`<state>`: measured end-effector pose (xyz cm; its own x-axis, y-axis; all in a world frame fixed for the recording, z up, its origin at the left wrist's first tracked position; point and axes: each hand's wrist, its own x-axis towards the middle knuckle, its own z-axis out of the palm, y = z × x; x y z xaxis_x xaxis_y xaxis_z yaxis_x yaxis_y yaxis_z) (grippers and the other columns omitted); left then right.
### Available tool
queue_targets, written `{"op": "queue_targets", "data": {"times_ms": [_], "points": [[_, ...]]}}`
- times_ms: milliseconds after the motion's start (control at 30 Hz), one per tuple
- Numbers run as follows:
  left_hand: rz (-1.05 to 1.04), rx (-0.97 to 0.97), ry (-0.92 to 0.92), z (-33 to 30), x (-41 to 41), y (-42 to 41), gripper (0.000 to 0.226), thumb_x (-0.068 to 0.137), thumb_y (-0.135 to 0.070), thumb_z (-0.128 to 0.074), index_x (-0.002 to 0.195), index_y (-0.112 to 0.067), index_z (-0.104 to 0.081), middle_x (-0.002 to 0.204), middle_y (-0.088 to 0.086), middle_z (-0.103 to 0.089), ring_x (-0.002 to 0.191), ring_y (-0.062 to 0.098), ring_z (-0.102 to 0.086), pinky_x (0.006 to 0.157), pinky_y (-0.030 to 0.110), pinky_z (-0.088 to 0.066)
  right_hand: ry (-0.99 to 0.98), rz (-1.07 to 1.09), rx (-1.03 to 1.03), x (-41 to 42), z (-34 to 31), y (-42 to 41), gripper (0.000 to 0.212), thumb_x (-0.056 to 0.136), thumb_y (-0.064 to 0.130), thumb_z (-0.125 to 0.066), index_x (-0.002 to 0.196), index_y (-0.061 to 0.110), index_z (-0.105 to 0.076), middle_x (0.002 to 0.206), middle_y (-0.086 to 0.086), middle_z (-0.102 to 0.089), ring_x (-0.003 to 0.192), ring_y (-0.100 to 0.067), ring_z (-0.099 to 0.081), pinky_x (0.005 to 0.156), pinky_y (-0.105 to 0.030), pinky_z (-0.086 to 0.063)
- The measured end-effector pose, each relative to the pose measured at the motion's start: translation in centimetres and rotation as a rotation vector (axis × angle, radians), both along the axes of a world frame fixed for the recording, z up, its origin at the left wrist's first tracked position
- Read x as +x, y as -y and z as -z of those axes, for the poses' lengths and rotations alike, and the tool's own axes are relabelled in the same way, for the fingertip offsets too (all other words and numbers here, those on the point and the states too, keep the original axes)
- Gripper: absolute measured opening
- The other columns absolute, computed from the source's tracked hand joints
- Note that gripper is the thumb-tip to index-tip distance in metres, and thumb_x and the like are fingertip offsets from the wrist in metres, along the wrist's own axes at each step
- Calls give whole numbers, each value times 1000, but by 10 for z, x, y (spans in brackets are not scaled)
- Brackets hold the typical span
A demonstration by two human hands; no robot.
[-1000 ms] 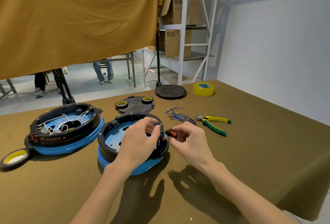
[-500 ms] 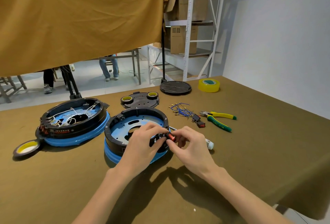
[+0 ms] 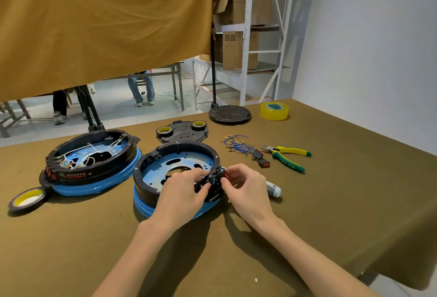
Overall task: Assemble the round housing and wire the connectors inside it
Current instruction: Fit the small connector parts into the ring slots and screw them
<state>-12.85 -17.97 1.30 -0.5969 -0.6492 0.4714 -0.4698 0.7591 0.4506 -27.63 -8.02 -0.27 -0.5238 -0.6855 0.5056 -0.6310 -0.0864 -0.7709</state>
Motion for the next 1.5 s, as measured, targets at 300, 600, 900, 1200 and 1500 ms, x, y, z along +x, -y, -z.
{"op": "queue_targets", "data": {"times_ms": [300,600,900,1200,1500], "points": [[-31,21,-21,1,-1,0,36,95,-38,-67,130,-32,-69,114,-11,-76,102,6,-69,86,20,-53,8,-44,30,2,7,7,19,90,19,-77,100,29,-65,87,19,-68,87,4,-66,70,-10,-52],[-141,189,181,-12,-18,14,55,89,-74,-52,109,-30,-77,89,-12,-73,81,2,-66,68,25,-58,-100,-92,89,6,13,10,15,96,15,-68,110,21,-69,98,10,-69,91,-1,-65,82,-22,-57],[-75,190,256,-16,-19,21,32,99,-55,-52,101,-35,-77,86,-9,-72,79,5,-65,64,23,-53,-148,-65,38,5,18,13,19,90,23,-75,109,22,-73,98,13,-65,92,-2,-61,81,-23,-56],[-89,202,295,-17,-27,27,40,99,-54,-52,70,-31,-69,63,-7,-69,65,6,-64,54,22,-44,-94,-79,65,3,16,12,17,90,24,-77,107,24,-75,94,13,-68,87,-3,-63,77,-23,-57],[-62,256,349,-15,-28,34,50,100,-52,-49,88,-13,-78,76,7,-75,67,18,-68,68,36,-56,-108,-121,119,-4,13,13,21,94,23,-72,115,22,-75,101,12,-67,90,-4,-62,80,-24,-56]]}}
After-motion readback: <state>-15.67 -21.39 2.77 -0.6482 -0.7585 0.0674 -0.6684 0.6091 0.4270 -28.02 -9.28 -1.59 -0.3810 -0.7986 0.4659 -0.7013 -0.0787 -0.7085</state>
